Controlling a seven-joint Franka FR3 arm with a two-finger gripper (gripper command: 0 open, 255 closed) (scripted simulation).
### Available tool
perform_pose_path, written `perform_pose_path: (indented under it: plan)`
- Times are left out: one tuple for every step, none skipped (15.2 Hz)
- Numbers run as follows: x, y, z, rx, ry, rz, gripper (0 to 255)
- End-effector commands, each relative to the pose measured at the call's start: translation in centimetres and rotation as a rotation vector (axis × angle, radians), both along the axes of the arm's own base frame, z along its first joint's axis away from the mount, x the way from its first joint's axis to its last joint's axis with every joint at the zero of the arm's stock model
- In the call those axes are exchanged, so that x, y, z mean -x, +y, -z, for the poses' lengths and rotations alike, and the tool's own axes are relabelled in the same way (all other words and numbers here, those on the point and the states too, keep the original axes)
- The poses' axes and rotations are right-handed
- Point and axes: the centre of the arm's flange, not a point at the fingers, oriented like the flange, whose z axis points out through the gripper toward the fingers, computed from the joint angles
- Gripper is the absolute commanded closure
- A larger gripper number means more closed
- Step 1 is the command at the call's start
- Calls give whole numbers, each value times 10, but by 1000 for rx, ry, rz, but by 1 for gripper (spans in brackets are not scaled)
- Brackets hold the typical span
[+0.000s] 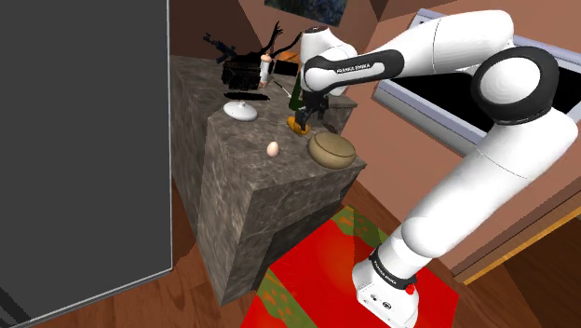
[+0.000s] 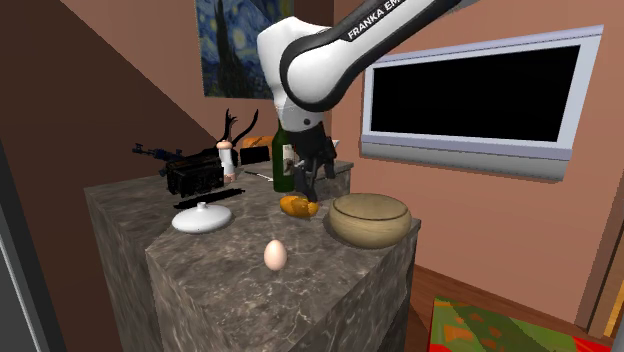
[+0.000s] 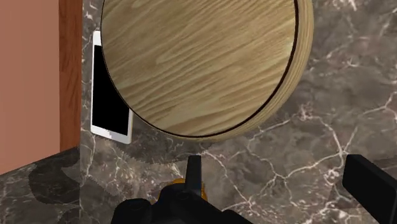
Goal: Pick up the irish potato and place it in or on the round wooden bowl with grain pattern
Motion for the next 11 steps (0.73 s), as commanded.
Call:
perform_pose_path:
  plan:
    - [-22,-7,13,34,4,9,0]
    - [-31,-11,20,50,7,13,0]
    - [-41,-16,28,66,9,18,0]
    - [-51,-21,35,83,11,22,0]
    - [-61,-27,42,99,14,27,0]
    - [-71,-32,49,115,16,31,0]
    - [-80,-38,56,131,18,36,0]
    - [-90,-43,63,147,21,40,0]
    - [-99,-49,70,164,23,45,0]
    - [-109,-55,77,180,25,49,0]
    - [-118,-62,83,196,28,54,0]
